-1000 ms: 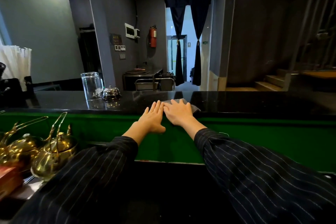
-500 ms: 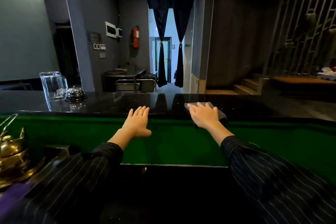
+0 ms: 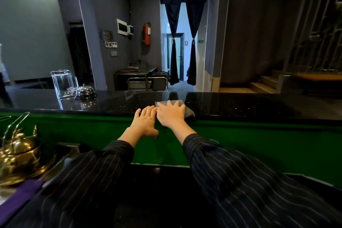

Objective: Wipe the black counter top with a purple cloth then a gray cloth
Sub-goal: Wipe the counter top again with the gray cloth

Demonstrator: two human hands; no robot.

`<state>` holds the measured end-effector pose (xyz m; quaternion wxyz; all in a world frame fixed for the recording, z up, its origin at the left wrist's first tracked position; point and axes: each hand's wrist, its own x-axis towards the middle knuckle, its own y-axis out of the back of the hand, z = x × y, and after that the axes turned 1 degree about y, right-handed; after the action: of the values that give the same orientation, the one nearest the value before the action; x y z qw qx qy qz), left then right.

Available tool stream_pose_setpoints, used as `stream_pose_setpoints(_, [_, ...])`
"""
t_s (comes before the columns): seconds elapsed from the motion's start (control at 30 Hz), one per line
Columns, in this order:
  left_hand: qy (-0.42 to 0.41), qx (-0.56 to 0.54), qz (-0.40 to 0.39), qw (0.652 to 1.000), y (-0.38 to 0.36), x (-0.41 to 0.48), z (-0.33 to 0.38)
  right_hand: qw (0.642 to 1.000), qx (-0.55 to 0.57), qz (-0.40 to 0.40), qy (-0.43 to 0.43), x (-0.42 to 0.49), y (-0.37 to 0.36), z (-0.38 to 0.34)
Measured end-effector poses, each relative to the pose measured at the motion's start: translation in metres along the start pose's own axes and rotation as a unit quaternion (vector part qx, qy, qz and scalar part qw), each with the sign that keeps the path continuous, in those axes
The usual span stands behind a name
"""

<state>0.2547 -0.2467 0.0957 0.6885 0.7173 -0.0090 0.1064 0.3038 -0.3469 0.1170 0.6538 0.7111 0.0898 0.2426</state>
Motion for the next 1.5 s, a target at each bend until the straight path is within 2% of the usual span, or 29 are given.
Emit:
stream_pose_setpoints(0.17, [0.002,-0.003,0.008,1.0,0.002,-0.005,-0.003,0.999,0.032,-0.005,0.013,-0.013,0.004,0.048])
stream_pose_setpoints(0.33, [0.021,-0.031,0.019,0.999,0.008,-0.007,-0.003,0.997,0.03,-0.043,-0.049,-0.034,0.019,0.17])
stream_pose_setpoints(0.5, [0.138,-0.137,0.0,0.981,0.035,0.012,0.028,0.985,0.018,-0.073,-0.155,-0.054,0.028,0.263])
stream_pose_setpoints(0.57, [0.12,-0.09,0.006,0.989,0.041,0.025,0.058,0.984,0.019,-0.074,-0.16,-0.055,0.028,0.269])
stream_pose_setpoints(0.63, [0.022,-0.056,0.018,0.998,0.041,0.036,0.101,0.985,0.028,-0.08,-0.153,-0.054,0.03,0.268])
stream_pose_setpoints(0.7, [-0.064,-0.072,-0.015,0.995,0.037,0.041,0.149,0.986,0.031,-0.09,-0.139,-0.053,0.032,0.27])
stream_pose_setpoints(0.73, [-0.08,-0.079,-0.036,0.993,0.034,0.043,0.168,0.987,0.029,-0.092,-0.131,-0.053,0.031,0.274])
stream_pose_setpoints(0.83, [-0.077,-0.086,-0.055,0.992,0.024,0.046,0.196,0.986,0.037,-0.108,-0.121,-0.05,0.035,0.295])
stream_pose_setpoints(1.0, [-0.074,-0.086,-0.023,0.993,0.013,0.048,0.193,0.978,0.058,-0.144,-0.14,-0.038,0.046,0.325])
stream_pose_setpoints(1.27, [-0.057,-0.077,-0.037,0.995,0.008,0.056,0.197,0.975,0.03,-0.136,-0.171,0.005,0.033,0.309])
stream_pose_setpoints(1.5, [-0.042,-0.074,-0.064,0.994,0.019,0.055,0.197,0.989,0.063,-0.123,-0.056,0.005,0.033,0.249])
